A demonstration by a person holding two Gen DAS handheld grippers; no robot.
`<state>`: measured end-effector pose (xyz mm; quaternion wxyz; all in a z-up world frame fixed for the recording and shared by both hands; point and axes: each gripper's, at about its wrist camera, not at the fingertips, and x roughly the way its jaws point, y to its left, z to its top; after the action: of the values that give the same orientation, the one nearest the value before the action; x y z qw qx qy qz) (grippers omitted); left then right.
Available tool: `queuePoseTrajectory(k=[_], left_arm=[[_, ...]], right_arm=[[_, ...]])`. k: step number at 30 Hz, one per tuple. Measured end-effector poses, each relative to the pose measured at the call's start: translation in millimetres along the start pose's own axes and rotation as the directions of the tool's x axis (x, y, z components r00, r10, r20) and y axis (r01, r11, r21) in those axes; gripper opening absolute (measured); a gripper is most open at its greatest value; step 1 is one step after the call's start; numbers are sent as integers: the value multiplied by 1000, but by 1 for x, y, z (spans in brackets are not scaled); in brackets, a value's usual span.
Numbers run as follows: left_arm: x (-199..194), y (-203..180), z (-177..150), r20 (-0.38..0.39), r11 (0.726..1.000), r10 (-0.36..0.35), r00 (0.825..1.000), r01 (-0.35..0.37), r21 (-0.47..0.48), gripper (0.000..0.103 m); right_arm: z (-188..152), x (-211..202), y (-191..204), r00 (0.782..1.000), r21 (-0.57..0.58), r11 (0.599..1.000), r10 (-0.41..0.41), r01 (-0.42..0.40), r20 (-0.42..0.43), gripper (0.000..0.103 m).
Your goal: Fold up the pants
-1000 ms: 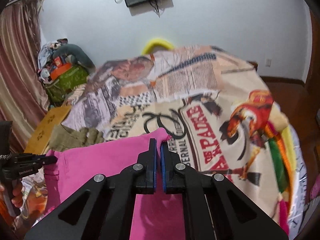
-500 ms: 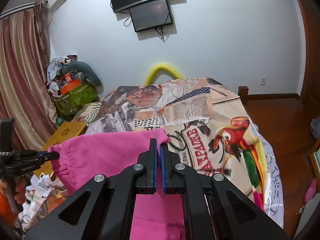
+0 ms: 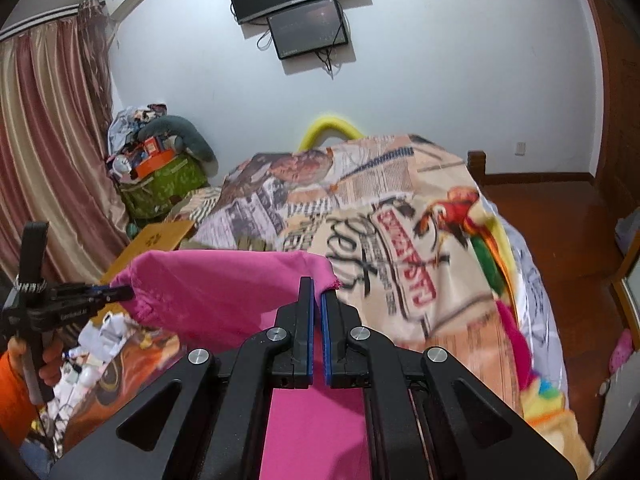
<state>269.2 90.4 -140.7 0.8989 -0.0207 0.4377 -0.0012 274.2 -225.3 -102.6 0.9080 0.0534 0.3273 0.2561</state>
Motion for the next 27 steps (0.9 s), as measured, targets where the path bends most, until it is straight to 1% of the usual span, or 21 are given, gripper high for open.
queuePoseTrajectory(k=[4,7,10,14,17,20,22,24,25,26,27], left_arm=[[-4,0,-22,-23,1000,-30,999,29,-7,13],[-8,-4,-43,-27,998,-54,998,55,26,13],[-7,-7,-61,-53,997,-63,997,66,41,13],[-3,-10,-81,-94,996,-64,994,70,61,13],[-5,-13,-92,-104,995,-51,993,59,79,13],[-6,-17,-103,-110,994,-31,993,42,98,14],[-6,-18,-109,-118,993,-7,993,21,114,17],[-8,-17,-115,-124,993,1,992,13,115,24],[-9,-16,-118,-126,994,-2,992,16,110,28],[-10,-14,-119,-127,995,-2,992,15,102,36],[-13,-12,-120,-121,995,3,993,9,96,42]], right_arm=[[-23,-11,2,999,-27,1000,-16,14,-42,3],[-41,-16,4,997,-29,999,-17,15,-82,3],[-60,-20,6,992,-37,999,-16,11,-125,3],[-86,-21,8,981,-43,999,-19,11,-193,3],[-98,-21,7,971,-28,999,-24,18,-236,4],[-107,-22,10,960,-45,999,-33,22,-278,5],[-111,-27,12,959,-52,998,-39,26,-282,6],[-114,-31,13,955,-53,998,-53,39,-291,10],[-115,-33,13,954,-52,998,-60,47,-294,15],[-115,-35,13,954,-50,998,-63,50,-293,23],[-116,-37,13,955,-48,997,-65,53,-289,28]])
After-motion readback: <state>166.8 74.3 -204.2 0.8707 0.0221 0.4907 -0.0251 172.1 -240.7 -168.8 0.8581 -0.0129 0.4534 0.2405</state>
